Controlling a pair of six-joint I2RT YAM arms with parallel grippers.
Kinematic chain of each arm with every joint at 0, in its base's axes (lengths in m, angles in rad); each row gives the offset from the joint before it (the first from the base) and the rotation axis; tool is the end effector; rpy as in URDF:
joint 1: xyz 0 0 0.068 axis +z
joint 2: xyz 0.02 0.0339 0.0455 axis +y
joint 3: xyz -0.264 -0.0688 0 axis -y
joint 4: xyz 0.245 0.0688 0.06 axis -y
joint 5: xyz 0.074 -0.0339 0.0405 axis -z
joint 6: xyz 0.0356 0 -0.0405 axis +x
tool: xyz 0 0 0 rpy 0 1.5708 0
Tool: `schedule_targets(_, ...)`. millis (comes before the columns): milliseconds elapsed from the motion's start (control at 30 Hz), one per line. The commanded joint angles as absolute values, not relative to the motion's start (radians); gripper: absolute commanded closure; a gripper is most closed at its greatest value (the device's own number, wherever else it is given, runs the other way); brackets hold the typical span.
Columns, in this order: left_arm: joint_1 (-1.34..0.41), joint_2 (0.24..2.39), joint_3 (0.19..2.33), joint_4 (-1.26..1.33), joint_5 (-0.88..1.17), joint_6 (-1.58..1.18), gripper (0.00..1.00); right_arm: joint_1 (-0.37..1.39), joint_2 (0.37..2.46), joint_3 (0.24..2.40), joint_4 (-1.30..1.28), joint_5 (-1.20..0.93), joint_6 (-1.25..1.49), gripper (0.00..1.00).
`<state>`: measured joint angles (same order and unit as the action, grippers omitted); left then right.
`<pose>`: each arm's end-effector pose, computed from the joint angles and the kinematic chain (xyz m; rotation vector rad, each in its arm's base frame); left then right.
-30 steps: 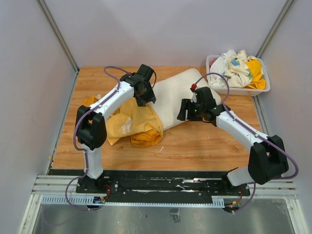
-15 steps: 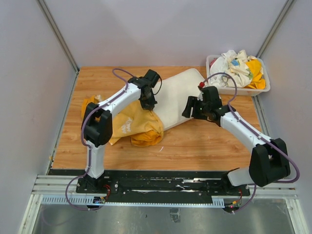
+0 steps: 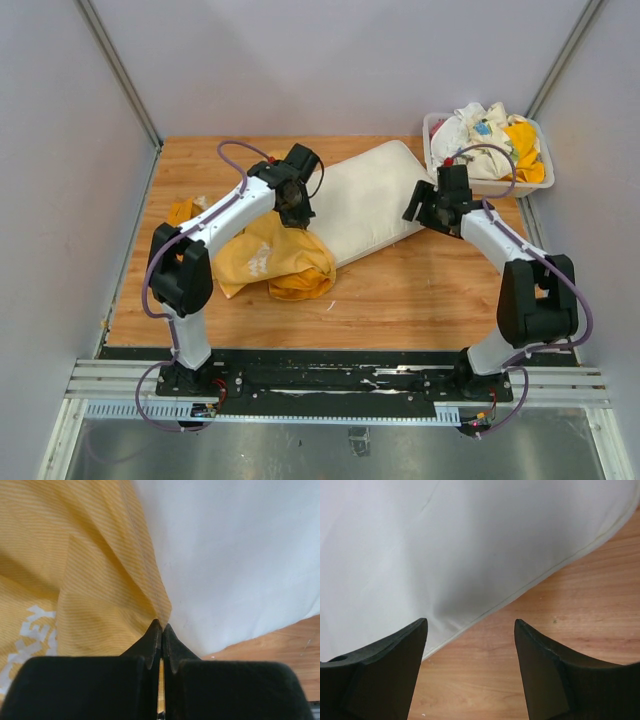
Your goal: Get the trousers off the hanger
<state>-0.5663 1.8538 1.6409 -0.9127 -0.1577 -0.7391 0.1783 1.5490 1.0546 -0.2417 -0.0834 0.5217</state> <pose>0.3345 -0.2061 0.2754 -0.2797 2.6728 -0.2007 0.3336 0.0631 0.2405 0.3581 2.3193 0.4487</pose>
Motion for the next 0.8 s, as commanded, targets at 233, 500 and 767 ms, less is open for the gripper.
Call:
schedule_targets(233,-0.577,1.854,1.619,-0.874,-0.107,-0.685,1.00,0.026,1.682,1.171,-0.139,0.012,0.603,0.26)
schedule_targets(500,-0.577,1.877,1.629,-0.867,-0.097,-0.658,1.00,-0.066,1.828,1.224,-0.102,-0.113,0.667,0.25)
schedule_targets(767,-0.577,1.909,1.647,-0.850,-0.078,-0.640,1.00,-0.049,1.893,1.187,0.002,-0.284,0.692,0.69)
